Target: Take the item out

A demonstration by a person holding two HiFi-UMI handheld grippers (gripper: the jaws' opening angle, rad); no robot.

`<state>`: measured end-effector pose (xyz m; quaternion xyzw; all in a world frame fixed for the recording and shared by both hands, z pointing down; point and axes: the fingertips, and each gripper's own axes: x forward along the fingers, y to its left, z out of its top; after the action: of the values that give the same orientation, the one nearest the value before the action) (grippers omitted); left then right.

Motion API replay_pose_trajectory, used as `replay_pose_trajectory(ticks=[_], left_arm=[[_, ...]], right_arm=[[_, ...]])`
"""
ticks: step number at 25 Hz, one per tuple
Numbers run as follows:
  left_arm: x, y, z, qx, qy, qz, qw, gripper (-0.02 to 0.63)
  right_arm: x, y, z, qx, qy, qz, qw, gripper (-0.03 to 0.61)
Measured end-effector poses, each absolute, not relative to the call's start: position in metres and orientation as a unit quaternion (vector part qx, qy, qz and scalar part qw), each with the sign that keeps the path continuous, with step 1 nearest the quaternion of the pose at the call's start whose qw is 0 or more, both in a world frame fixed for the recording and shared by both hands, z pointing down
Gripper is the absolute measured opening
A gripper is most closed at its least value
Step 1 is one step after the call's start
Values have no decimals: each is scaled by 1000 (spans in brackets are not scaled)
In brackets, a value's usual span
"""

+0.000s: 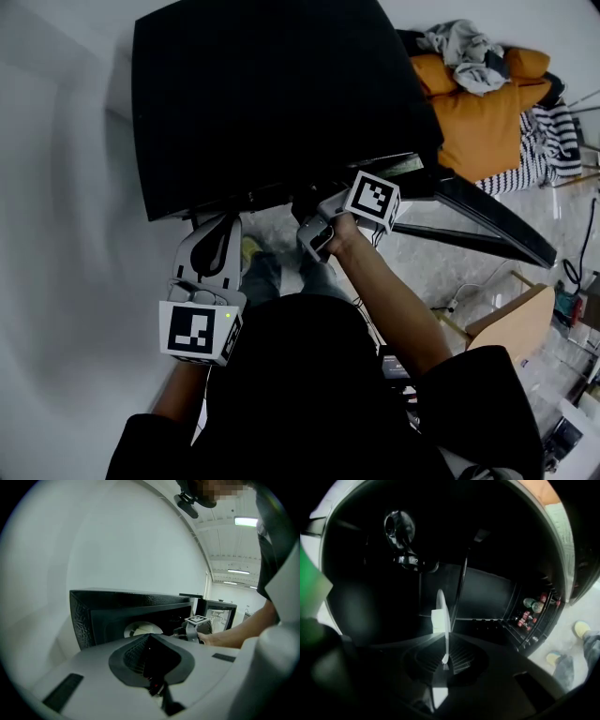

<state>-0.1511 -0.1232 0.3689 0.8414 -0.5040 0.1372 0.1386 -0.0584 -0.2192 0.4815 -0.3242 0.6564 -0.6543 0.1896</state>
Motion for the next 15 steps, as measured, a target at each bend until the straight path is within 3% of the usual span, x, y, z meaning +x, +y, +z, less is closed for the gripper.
replay_pose_trajectory(ticks=[15], left_arm=[[-154,-127,364,842,-506,136,132,8]], right_arm=[[-37,-191,473,-313,668,-653,169,17]])
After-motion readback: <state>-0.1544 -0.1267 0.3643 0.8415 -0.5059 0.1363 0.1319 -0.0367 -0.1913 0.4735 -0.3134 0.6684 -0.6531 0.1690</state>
